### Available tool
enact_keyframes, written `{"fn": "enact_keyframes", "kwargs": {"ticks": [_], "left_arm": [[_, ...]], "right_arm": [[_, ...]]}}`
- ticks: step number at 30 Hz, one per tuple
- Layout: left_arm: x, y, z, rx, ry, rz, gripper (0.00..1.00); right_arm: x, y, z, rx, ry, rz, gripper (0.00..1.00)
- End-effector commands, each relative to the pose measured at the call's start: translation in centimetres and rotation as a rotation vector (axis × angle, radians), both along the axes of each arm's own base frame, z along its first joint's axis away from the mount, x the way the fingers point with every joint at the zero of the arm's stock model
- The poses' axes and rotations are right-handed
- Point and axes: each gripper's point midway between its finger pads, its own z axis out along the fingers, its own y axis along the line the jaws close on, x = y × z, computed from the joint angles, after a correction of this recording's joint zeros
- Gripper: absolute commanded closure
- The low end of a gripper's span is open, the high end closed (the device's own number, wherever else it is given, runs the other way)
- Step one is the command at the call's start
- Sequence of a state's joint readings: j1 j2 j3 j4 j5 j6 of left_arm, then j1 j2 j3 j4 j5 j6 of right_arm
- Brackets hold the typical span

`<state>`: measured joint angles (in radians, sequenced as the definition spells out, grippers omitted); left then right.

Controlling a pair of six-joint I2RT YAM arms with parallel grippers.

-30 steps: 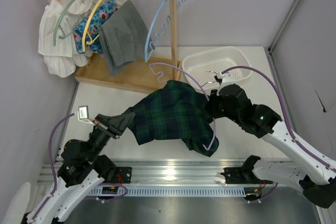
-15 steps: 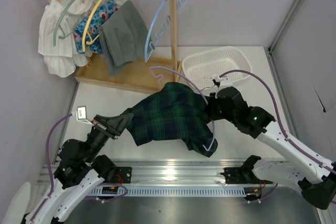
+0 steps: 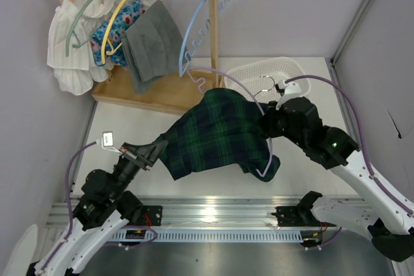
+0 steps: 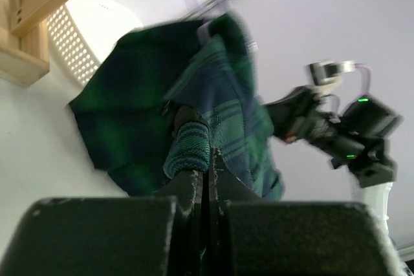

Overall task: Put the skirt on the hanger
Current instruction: Place skirt on hanger

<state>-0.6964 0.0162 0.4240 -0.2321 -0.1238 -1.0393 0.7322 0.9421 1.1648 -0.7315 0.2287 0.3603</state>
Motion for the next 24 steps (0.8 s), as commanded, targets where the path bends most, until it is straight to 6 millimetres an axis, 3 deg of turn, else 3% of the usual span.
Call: {"fn": "enact_keyframes", "kwargs": {"ticks": [1,5,7,8,11,12,14,15,16,17,18,20,21,22,24], "left_arm": [[-0.3,0.1,-0.1,-0.149,-0.066,-0.02,1.0],[0.9,-0.9,-2.9,-0.143,-0.021,-0.022,1.0],[1.0,-1.1,-2.7,-0.131,-0.057,-0.024,1.0],[1.4,-1.6,-3.7,-0.102,-0.032,-0.029,1.0],[2.0,-2.7,-4.6,-0.053,-0.018,-0.053,0.96],[2.5,-3.6,-6.4,-0.002,0.026,-0.074,0.93],[3.0,-4.3,-6.7,0.013,0.039,-0.087,0.91],[3.5,-4.9,-8.3,0.06,0.076,-0.096,0.88],[3.8,-5.2,-8.6,0.071,0.082,-0.097,0.85],[3.7,-5.6,-8.9,0.085,0.085,-0.117,0.79],[4.0,-6.1,-9.4,0.117,0.088,-0.132,0.57],[4.1,-6.5,-9.0,0.147,0.075,-0.144,0.43],[4.2,-6.6,-9.6,0.197,0.079,-0.148,0.31],[4.5,-6.8,-8.5,0.217,0.062,-0.146,0.26],[4.6,-6.4,-9.8,0.327,0.086,-0.137,0.17]], "right_arm": [[0.8,-1.7,7.7,0.103,-0.195,-0.062,1.0],[0.3,-0.4,9.4,0.133,-0.217,-0.005,1.0],[0.2,0.1,9.4,0.116,-0.213,0.01,1.0],[0.2,0.1,9.5,0.106,-0.213,0.009,1.0],[0.4,0.9,8.7,0.071,-0.195,0.018,1.0],[0.6,1.1,8.2,0.052,-0.187,0.016,1.0],[0.8,1.0,7.8,0.019,-0.191,-0.008,1.0],[0.9,1.0,7.5,0.008,-0.187,-0.01,1.0],[1.0,1.1,7.4,0.001,-0.187,-0.01,1.0],[1.1,1.2,7.3,-0.006,-0.189,-0.011,1.0],[1.1,1.2,7.2,-0.012,-0.19,-0.01,1.0],[1.3,1.1,7.1,-0.035,-0.194,-0.018,1.0],[1.2,1.1,7.2,-0.039,-0.199,-0.014,1.0],[1.3,1.3,7.0,-0.048,-0.197,-0.013,1.0],[1.4,1.2,7.0,-0.075,-0.206,-0.015,1.0]]}}
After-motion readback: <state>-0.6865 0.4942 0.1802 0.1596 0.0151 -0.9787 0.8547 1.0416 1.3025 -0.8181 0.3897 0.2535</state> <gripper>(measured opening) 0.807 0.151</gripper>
